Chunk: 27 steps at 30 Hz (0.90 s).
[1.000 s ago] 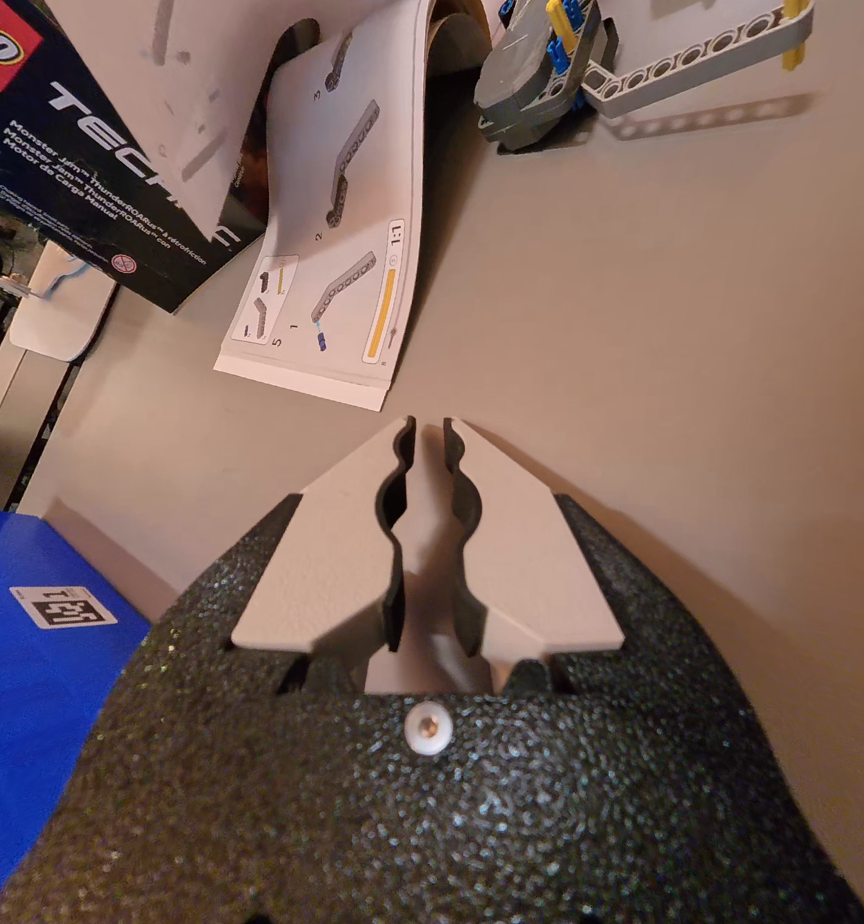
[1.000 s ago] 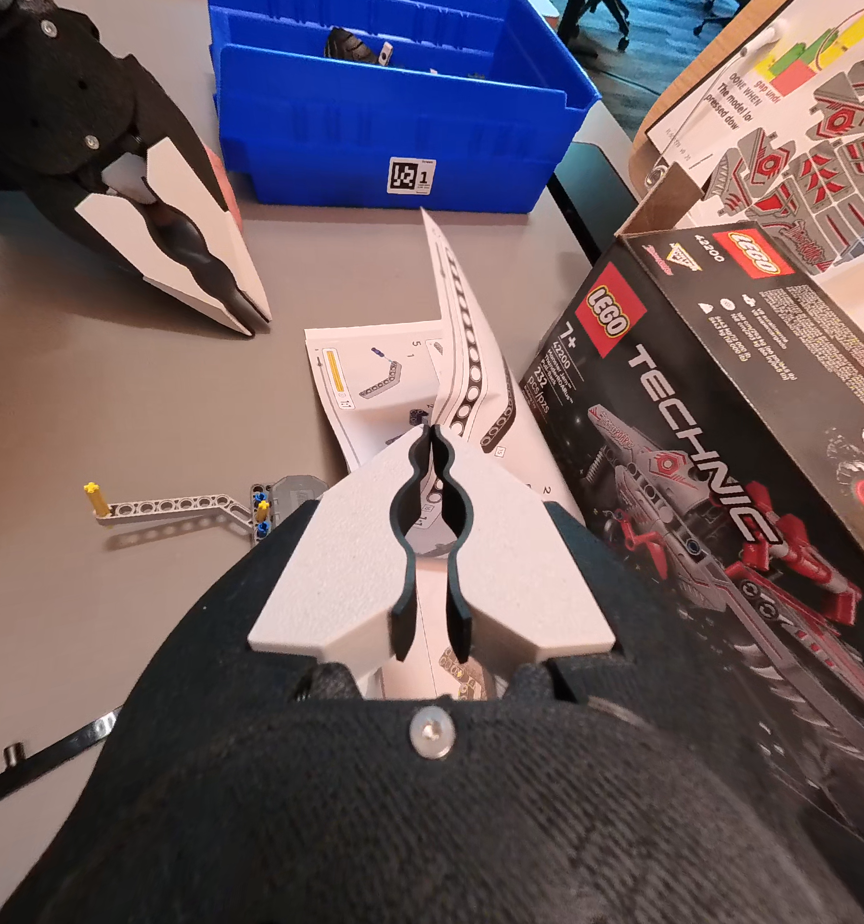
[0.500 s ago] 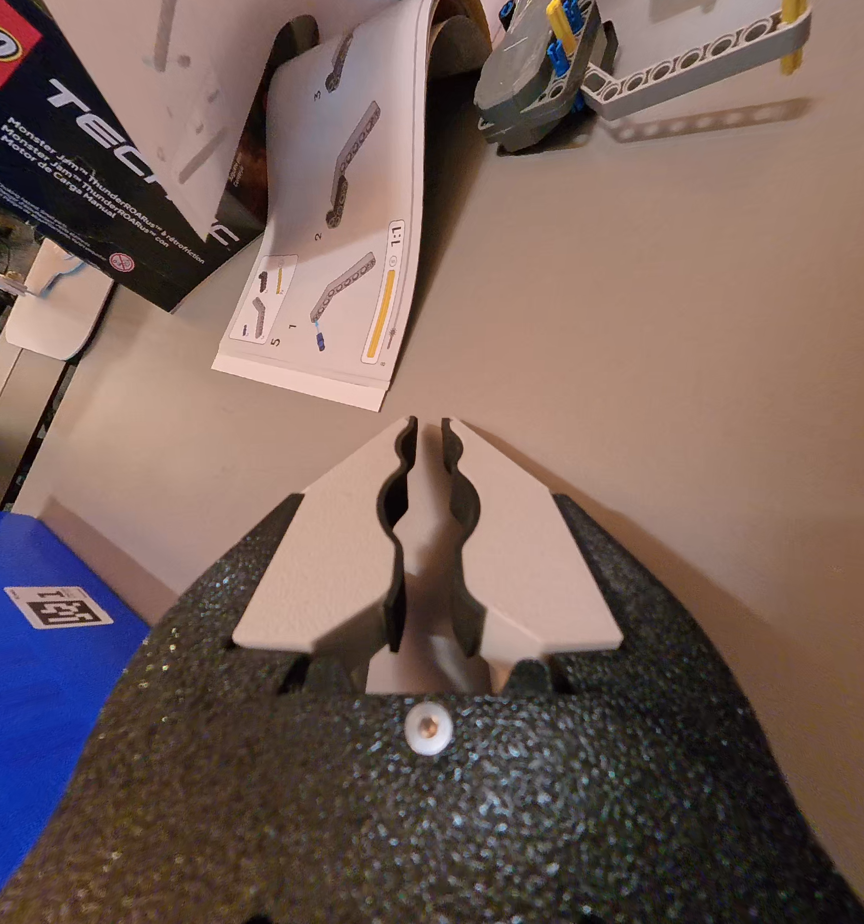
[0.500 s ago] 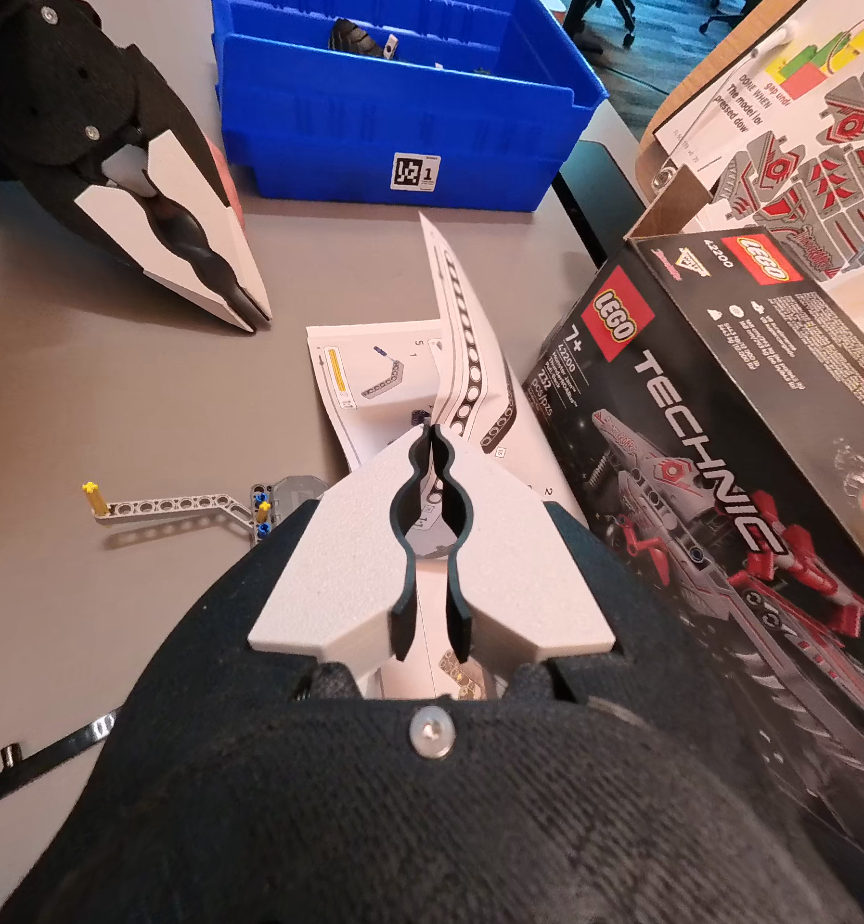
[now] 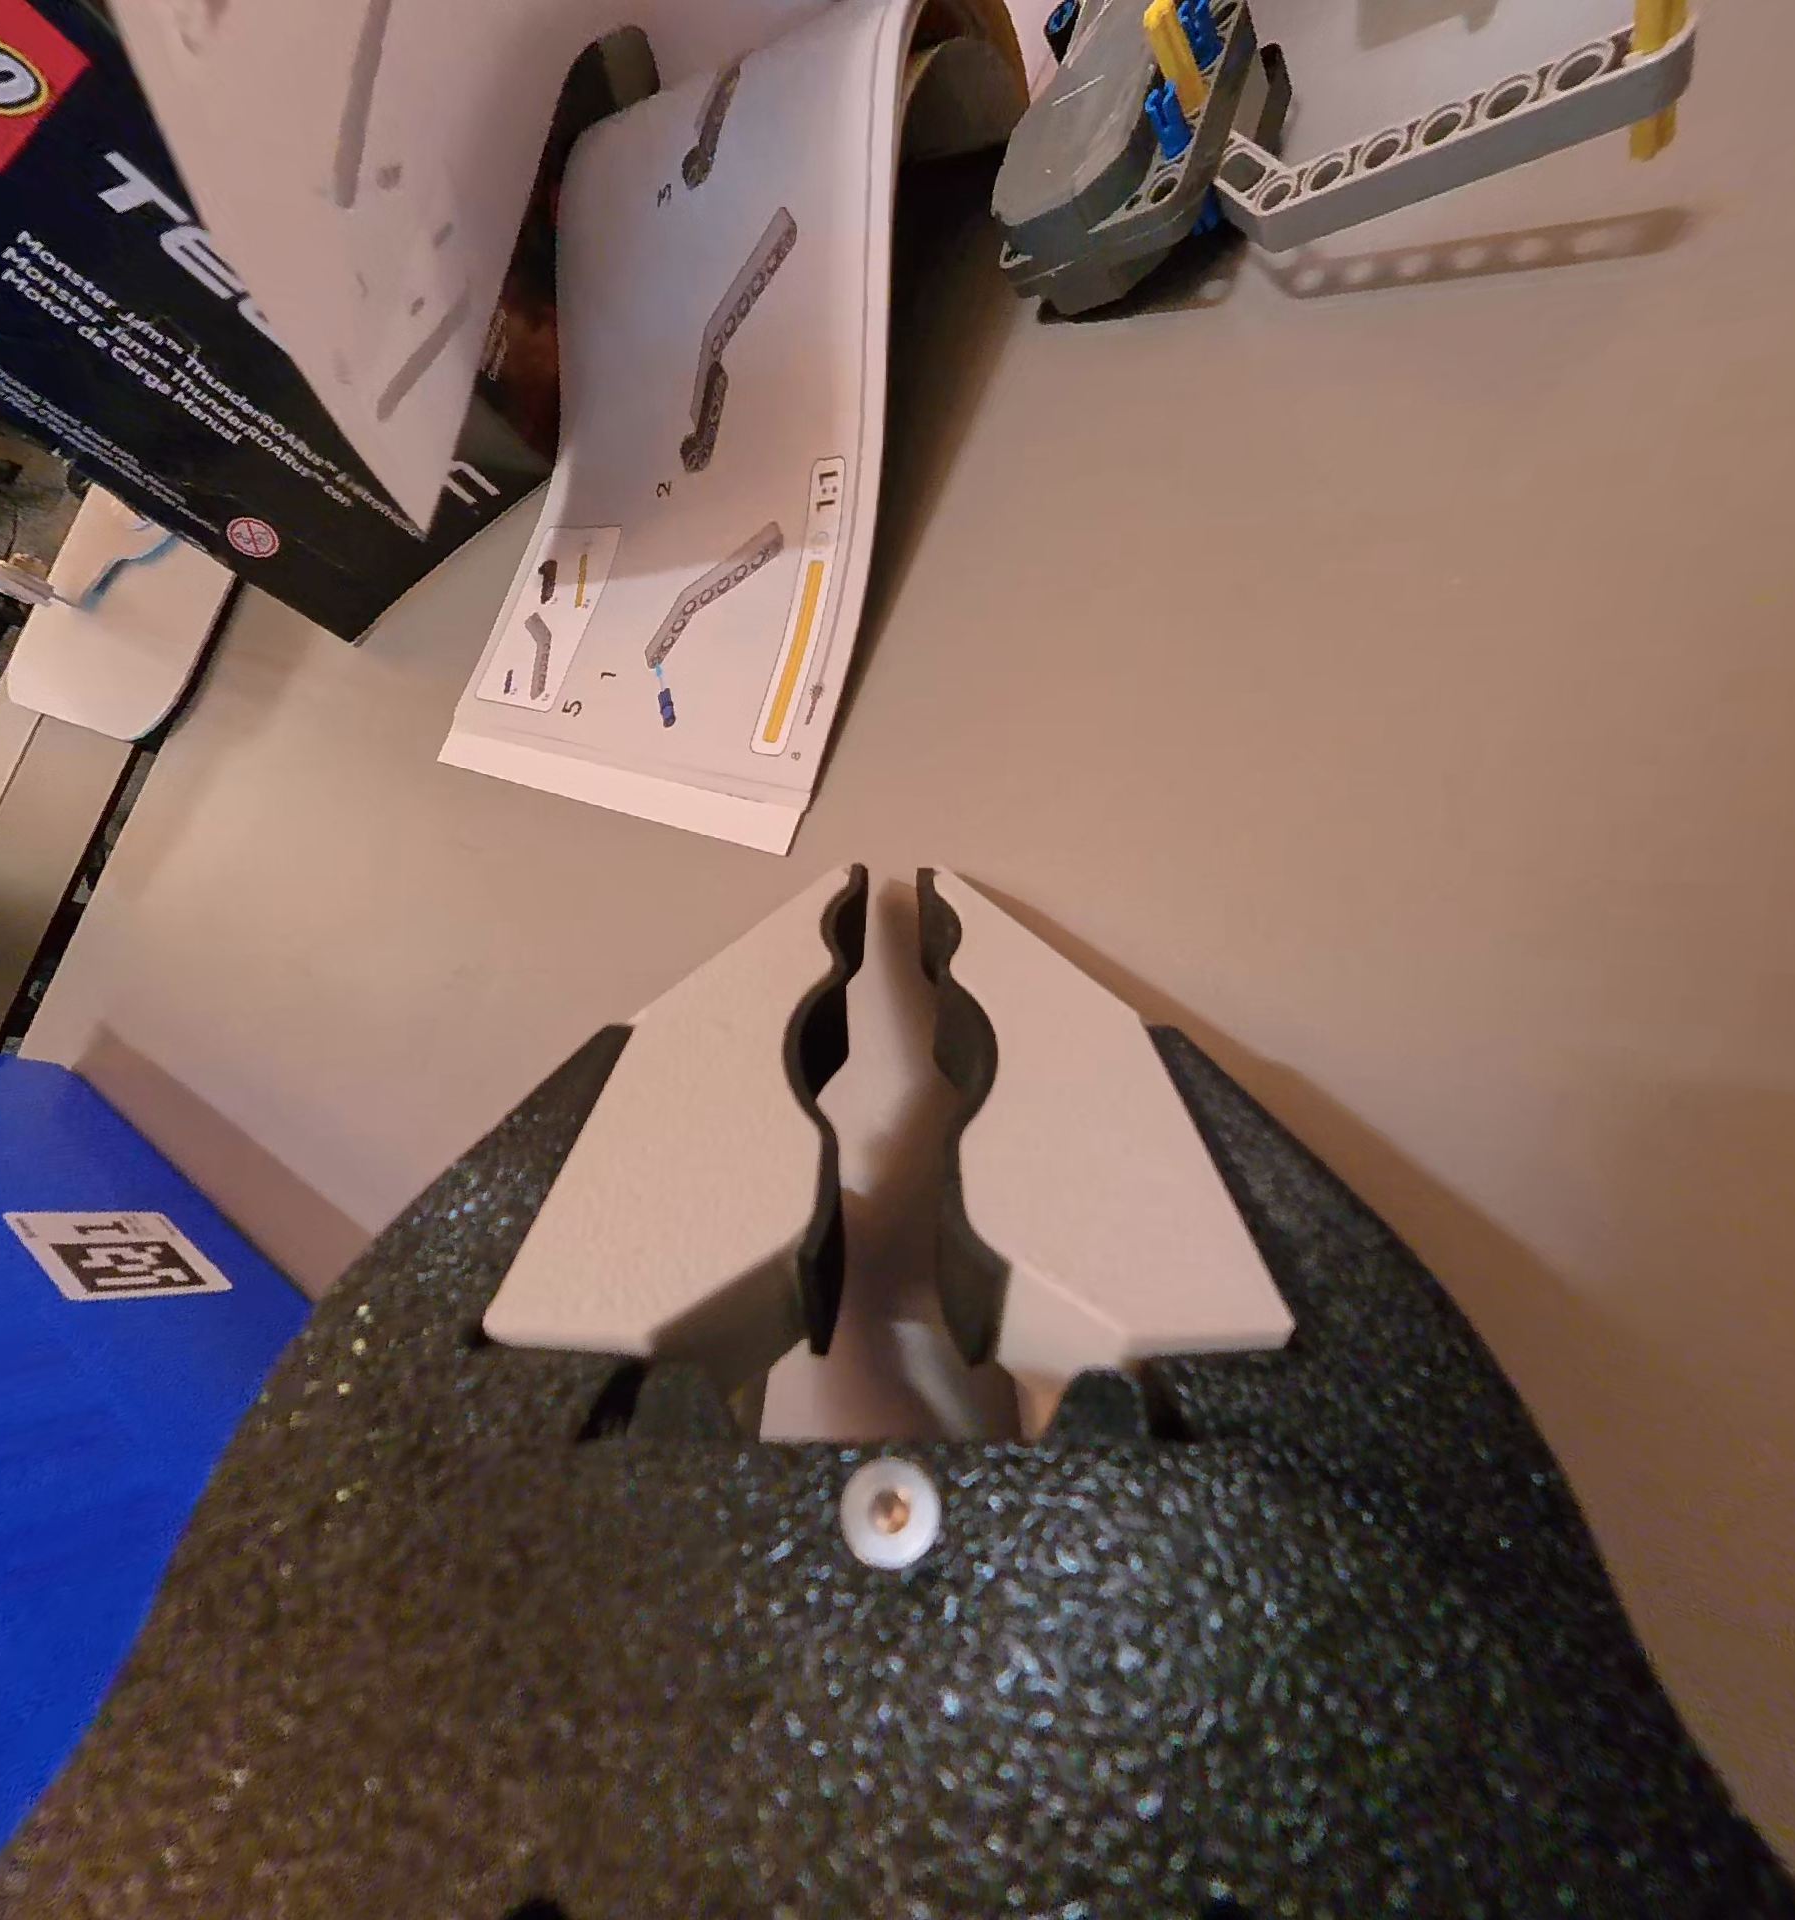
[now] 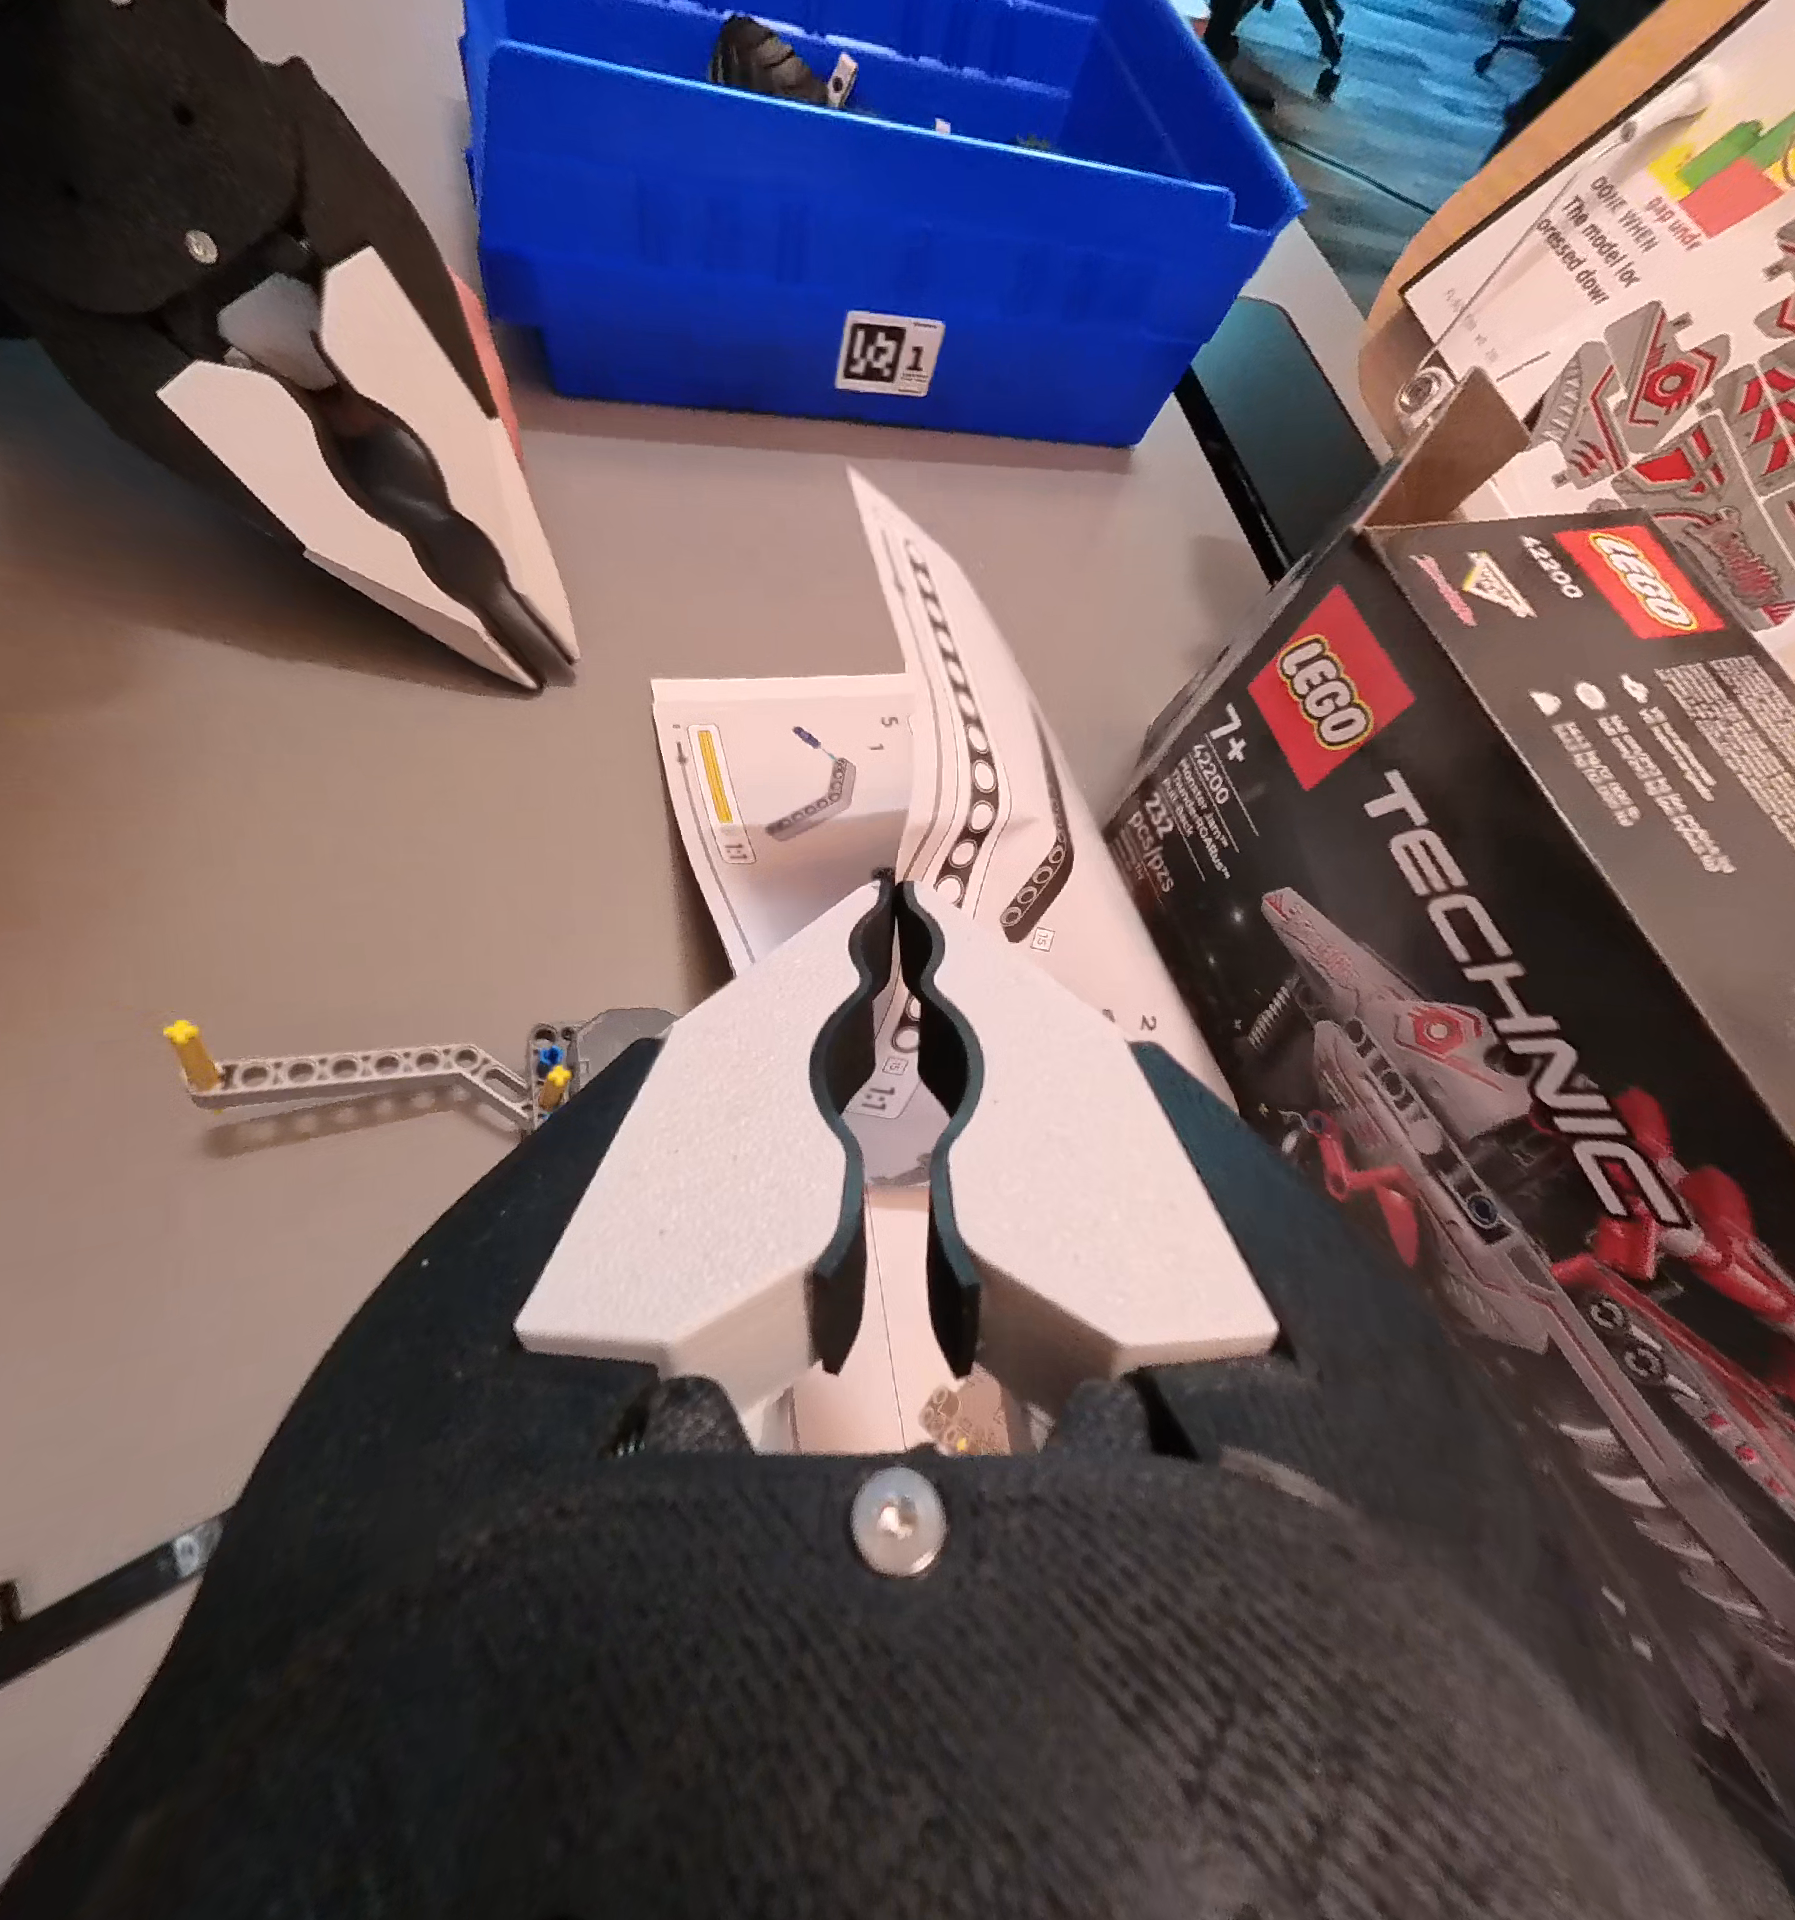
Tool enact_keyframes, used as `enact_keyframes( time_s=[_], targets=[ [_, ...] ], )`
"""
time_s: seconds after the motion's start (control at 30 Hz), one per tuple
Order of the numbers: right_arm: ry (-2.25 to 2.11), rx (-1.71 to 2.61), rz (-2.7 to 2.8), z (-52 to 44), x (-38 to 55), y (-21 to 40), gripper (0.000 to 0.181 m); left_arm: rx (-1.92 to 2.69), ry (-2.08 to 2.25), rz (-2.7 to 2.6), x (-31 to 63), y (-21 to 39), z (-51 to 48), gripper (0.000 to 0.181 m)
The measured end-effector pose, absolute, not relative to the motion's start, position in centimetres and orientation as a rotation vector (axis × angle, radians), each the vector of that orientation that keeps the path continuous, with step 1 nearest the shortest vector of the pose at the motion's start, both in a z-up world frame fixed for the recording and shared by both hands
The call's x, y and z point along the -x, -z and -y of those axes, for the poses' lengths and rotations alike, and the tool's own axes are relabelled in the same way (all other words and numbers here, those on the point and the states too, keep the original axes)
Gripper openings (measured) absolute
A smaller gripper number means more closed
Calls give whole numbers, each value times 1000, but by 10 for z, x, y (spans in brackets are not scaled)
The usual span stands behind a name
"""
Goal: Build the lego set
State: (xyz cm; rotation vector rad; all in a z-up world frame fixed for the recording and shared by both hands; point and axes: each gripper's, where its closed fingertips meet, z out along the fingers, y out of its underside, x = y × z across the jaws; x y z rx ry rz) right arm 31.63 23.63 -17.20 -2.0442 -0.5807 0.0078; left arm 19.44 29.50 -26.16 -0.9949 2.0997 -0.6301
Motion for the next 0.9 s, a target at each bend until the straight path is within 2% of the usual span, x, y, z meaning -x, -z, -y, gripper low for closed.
enact_keyframes(
  time_s=[0.07,0.27,0.43,0.73,0.9],
  targets=[
    [-5,2053,593,-238,-313,174,0,1008,672,-2106,-193,259,-291,15],
    [12,2066,616,-244,-308,176,0,981,1081,-2060,-171,211,-270,16],
    [-4,2095,639,-251,-300,187,0,1001,1171,-1916,-130,162,-323,15],
    [-10,2129,657,-252,-296,196,0,1532,581,-1653,-126,146,-522,20],
    [-14,2128,663,-251,-296,196,0,1727,259,-1759,-167,180,-580,22]
  ],
)
